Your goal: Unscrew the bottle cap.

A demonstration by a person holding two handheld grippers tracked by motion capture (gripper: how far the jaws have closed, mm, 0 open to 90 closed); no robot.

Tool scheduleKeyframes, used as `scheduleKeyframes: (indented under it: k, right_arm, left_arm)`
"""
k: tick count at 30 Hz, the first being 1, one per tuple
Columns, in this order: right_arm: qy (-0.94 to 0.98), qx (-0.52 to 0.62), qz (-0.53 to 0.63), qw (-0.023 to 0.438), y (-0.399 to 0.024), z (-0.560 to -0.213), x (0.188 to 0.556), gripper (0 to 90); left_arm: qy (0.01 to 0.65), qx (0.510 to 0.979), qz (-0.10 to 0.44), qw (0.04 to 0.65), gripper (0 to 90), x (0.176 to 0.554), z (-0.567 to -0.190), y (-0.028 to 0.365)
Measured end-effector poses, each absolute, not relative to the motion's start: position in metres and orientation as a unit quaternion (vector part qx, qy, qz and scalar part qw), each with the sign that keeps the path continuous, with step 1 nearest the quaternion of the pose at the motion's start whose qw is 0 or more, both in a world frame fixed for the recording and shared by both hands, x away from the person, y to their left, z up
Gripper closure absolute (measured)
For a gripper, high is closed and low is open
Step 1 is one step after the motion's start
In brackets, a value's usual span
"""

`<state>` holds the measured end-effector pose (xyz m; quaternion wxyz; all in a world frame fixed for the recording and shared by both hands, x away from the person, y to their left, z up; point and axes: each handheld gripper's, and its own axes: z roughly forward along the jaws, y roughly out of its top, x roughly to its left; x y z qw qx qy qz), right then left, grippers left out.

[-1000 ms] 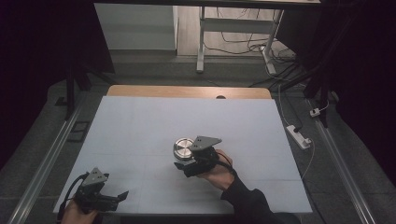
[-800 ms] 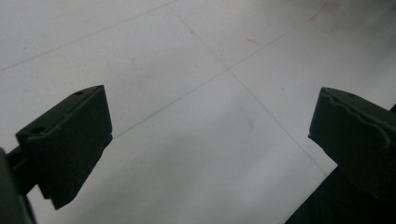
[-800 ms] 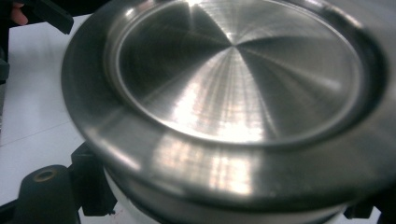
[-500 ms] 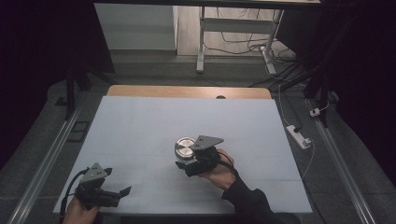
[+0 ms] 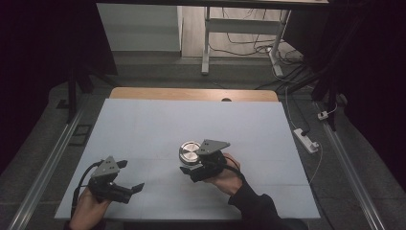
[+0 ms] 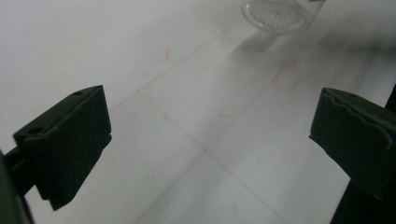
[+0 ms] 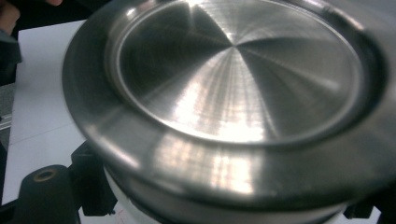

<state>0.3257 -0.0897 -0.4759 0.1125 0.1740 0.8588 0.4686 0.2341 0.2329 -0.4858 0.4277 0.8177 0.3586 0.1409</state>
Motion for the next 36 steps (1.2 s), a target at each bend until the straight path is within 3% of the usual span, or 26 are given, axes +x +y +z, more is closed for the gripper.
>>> scheduleKeyframes:
  k: [15, 21, 36]
  right_arm:
    - [0.859, 0.17, 0.471, 0.109, -0.09, -0.475, 0.325, 14.7]
    - [0.86, 0.167, 0.471, 0.107, -0.09, -0.475, 0.324, 14.7]
    - [0.859, 0.155, 0.478, 0.102, -0.091, -0.472, 0.323, 14.7]
  left_arm:
    - [0.317, 0.833, 0.141, 0.431, 0.0, 0.269, -0.456, 0.204]
    - [0.297, 0.837, 0.118, 0.445, 0.0, 0.283, -0.448, 0.192]
    - [0.166, 0.859, 0.053, 0.481, 0.0, 0.313, -0.425, 0.156]
